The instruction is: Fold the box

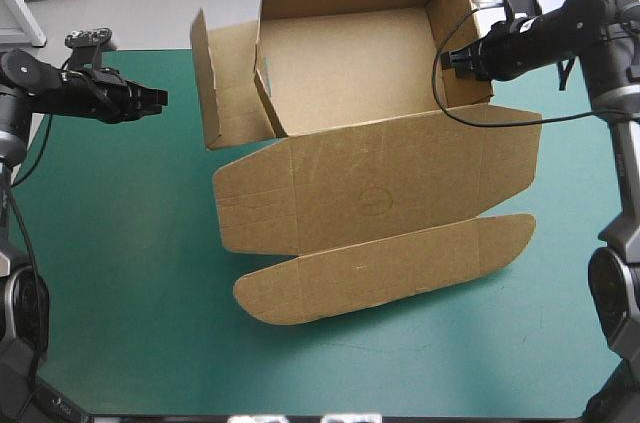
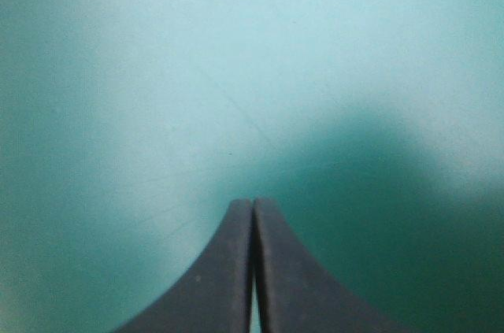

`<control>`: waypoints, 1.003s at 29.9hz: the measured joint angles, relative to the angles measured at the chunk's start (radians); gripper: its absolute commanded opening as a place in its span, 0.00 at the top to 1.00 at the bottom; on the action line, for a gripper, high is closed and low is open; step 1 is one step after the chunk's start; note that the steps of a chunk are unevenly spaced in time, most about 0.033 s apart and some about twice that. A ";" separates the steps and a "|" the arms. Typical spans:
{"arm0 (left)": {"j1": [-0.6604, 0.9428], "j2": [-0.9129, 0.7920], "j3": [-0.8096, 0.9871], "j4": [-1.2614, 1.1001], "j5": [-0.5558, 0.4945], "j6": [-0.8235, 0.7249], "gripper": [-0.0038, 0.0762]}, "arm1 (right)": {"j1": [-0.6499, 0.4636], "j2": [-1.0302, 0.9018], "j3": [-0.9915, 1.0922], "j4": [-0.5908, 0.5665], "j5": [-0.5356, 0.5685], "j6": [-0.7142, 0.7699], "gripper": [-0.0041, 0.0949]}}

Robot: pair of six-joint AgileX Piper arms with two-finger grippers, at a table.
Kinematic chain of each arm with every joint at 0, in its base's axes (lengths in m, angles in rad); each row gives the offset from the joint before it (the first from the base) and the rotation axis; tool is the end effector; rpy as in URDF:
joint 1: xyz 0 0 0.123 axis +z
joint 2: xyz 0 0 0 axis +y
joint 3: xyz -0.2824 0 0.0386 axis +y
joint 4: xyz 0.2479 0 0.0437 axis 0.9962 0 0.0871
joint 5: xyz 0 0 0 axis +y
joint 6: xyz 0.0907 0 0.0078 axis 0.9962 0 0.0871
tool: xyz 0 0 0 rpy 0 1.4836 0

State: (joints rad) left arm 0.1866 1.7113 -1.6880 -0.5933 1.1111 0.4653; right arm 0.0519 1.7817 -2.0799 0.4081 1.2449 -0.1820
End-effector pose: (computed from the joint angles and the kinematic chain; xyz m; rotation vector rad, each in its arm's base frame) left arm 0.3732 0.0240 0.3701 0.1871 2.4179 -0.5038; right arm 0.3754 0.0538 0.4432 -0.2925 2.3559 0.4654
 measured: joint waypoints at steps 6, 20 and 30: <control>0.000 0.120 0.000 -0.250 0.062 0.111 0.96 | -0.013 -0.101 -0.006 0.041 0.001 -0.020 0.96; -0.053 0.157 0.000 -0.610 0.104 0.262 0.96 | -0.014 -0.094 -0.006 0.002 0.001 -0.023 0.96; -0.083 0.151 0.000 -0.656 0.101 0.264 0.96 | -0.014 -0.035 -0.006 -0.030 0.001 -0.015 0.96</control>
State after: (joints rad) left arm 0.1033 1.8627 -1.6880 -1.2494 1.2120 0.7293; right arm 0.0382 1.7468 -2.0859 0.3783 1.2459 -0.1969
